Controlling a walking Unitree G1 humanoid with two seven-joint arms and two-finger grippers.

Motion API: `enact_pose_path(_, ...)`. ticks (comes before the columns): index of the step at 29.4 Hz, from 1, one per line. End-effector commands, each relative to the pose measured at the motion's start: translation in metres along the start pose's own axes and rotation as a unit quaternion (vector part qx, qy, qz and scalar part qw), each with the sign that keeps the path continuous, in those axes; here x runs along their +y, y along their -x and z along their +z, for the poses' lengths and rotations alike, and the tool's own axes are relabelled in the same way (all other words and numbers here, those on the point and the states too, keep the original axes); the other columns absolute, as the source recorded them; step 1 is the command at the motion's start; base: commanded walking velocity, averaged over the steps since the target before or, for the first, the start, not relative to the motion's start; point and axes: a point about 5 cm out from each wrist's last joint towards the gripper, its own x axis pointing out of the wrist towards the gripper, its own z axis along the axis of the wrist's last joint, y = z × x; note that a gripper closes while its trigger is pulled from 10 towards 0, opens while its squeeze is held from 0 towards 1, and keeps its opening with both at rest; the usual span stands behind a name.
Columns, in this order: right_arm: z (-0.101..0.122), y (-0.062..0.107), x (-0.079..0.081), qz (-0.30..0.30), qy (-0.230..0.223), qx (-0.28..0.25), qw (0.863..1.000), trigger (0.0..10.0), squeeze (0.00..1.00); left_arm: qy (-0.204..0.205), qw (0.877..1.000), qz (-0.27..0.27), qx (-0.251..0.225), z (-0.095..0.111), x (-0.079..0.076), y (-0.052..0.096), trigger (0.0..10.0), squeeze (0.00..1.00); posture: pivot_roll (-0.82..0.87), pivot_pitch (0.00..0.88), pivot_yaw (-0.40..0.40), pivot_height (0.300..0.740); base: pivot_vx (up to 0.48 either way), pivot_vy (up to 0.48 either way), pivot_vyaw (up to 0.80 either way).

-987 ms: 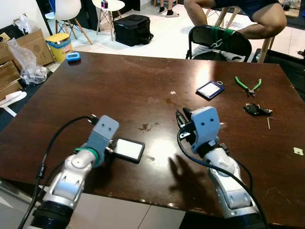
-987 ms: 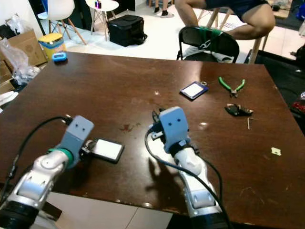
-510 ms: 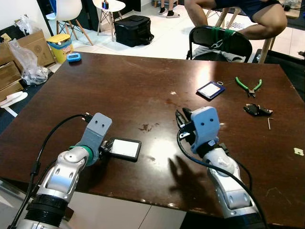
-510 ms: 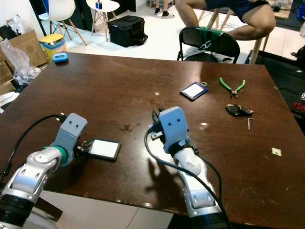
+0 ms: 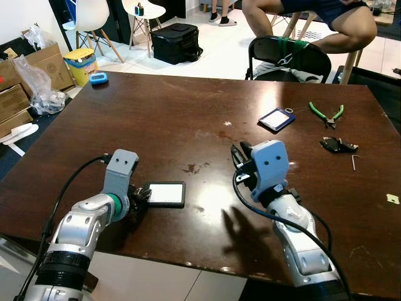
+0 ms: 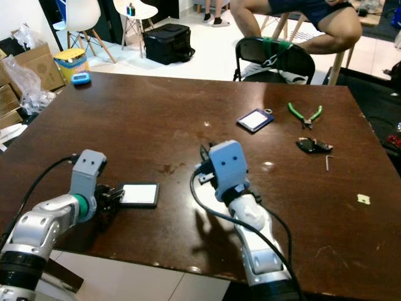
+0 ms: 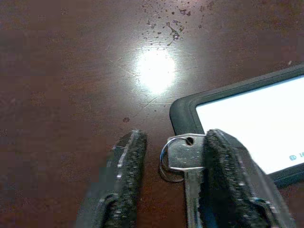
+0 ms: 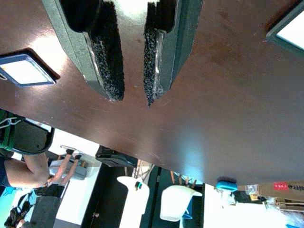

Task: Hang keys on a hook

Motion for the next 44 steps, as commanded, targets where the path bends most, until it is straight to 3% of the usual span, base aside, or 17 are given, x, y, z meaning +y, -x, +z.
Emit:
enact_pose_path(1, -0.001, -0.001, 0.002, 0.002, -0.002, -0.001, 1.0, 10.0, 0.0, 0.023, 0.998, -0.009, 0.066, -0.031, -0.004, -0.004, 3.7, 0.0, -0.15, 0.052, 0.137, 0.74, 0.0, 0.0, 0.0)
enact_pose_path(2, -0.001, -0.001, 0.002, 0.002, -0.002, -0.001, 1.0, 10.0, 0.0, 0.023, 0.998, -0.009, 0.066, -0.031, -0.004, -0.004, 3.7, 0.0, -0.15, 0.052, 0.137, 0.74, 0.0, 0.0, 0.0)
enact_pose_path(3, -0.001, -0.001, 0.002, 0.002, -0.002, -0.001, 1.0, 10.0, 0.0, 0.015, 0.998, -0.002, 0.063, -0.03, -0.003, -0.004, 0.3, 0.0, -0.15, 0.055, 0.138, 0.74, 0.0, 0.0, 0.0)
enact_pose_path(4, -0.001, 0.0, 0.002, 0.002, -0.002, -0.001, 1.0, 10.0, 0.0, 0.006, 0.998, 0.007, 0.058, -0.03, -0.002, -0.004, 0.0, 0.0, -0.15, 0.055, 0.138, 0.74, 0.0, 0.0, 0.0)
enact_pose_path(12, -0.001, 0.0, 0.001, 0.001, -0.002, 0.001, 1.0, 10.0, 0.0, -0.011, 0.999, 0.032, 0.025, -0.022, -0.001, -0.003, 0.0, 0.0, -0.15, 0.062, 0.138, 0.74, 0.0, 0.0, 0.0)
enact_pose_path(19, -0.001, 0.0, 0.002, 0.002, -0.004, 0.001, 1.0, 10.0, 0.0, -0.019, 0.994, 0.049, -0.093, 0.018, -0.004, 0.01, 0.0, 0.0, -0.14, 0.066, 0.136, 0.74, 0.0, 0.0, 0.0)
enact_pose_path(20, -0.001, 0.0, 0.002, 0.002, -0.004, 0.001, 1.0, 10.0, 0.0, -0.025, 0.992, 0.045, -0.113, 0.025, -0.007, 0.014, 4.4, 0.0, -0.14, 0.066, 0.135, 0.74, 0.0, 0.0, 0.0)
enact_pose_path(21, -0.001, 0.0, 0.002, 0.003, -0.004, 0.001, 1.0, 10.0, 0.0, -0.029, 0.991, 0.042, -0.124, 0.029, -0.008, 0.016, 3.4, 0.0, -0.14, 0.066, 0.135, 0.74, 0.0, 0.0, 0.0)
enact_pose_path(22, -0.001, 0.0, 0.002, 0.003, -0.004, 0.001, 1.0, 10.0, 0.0, -0.029, 0.991, 0.042, -0.124, 0.029, -0.008, 0.016, 3.4, 0.0, -0.14, 0.066, 0.135, 0.74, 0.0, 0.0, 0.0)
enact_pose_path(23, -0.001, 0.0, 0.002, 0.003, -0.004, 0.001, 1.0, 10.0, 0.0, -0.042, 0.988, 0.044, -0.142, 0.038, -0.011, 0.019, 0.0, 0.0, -0.14, 0.066, 0.136, 0.74, 0.0, 0.0, 0.0)
enact_pose_path(27, -0.001, 0.0, 0.003, 0.003, -0.005, 0.001, 1.0, 10.0, 0.0, -0.055, 0.985, 0.041, -0.159, 0.046, -0.015, 0.024, 0.0, 0.0, -0.14, 0.066, 0.138, 0.74, 0.0, 0.0, 0.0)
enact_pose_path(28, -0.001, 0.0, 0.003, 0.002, -0.005, 0.001, 1.0, 10.0, 0.0, -0.083, 0.983, 0.047, -0.158, 0.047, -0.016, 0.026, 10.0, 0.0, -0.14, 0.066, 0.139, 0.74, 0.0, 0.0, 0.0)
enact_pose_path(30, -0.001, 0.001, 0.003, 0.001, -0.005, 0.001, 1.0, 10.0, 0.0, -0.132, 0.983, 0.058, -0.117, 0.036, -0.014, 0.024, 10.0, 0.0, -0.14, 0.066, 0.139, 0.74, 0.0, 0.0, 0.0)
enact_pose_path(33, -0.002, 0.001, 0.003, 0.001, -0.006, 0.001, 1.0, 10.0, 0.0, -0.154, 0.983, 0.061, -0.079, 0.023, -0.011, 0.022, 10.0, 0.0, -0.14, 0.066, 0.139, 0.74, 0.0, 0.0, 0.0)
enact_pose_path(34, -0.002, 0.001, 0.003, 0.001, -0.006, 0.001, 1.0, 10.0, 0.0, -0.149, 0.986, 0.05, -0.064, 0.017, -0.013, 0.022, 10.0, 1.0, -0.14, 0.068, 0.144, 0.74, 0.0, 0.0, 0.0)
enact_pose_path(39, -0.001, 0.001, 0.003, 0.0, -0.005, 0.001, 1.0, 10.0, 0.0, -0.129, 0.991, 0.025, -0.038, 0.008, -0.018, 0.027, 10.0, 1.0, -0.13, 0.07, 0.145, 0.74, 0.0, 0.0, 0.0)
enact_pose_path(44, -0.002, 0.003, 0.002, -0.002, -0.005, 0.002, 1.0, 10.0, 0.0, -0.118, 0.993, -0.016, -0.021, 0.001, -0.024, 0.045, 10.0, 1.0, -0.13, 0.074, 0.146, 0.74, 0.0, 0.0, 0.0)
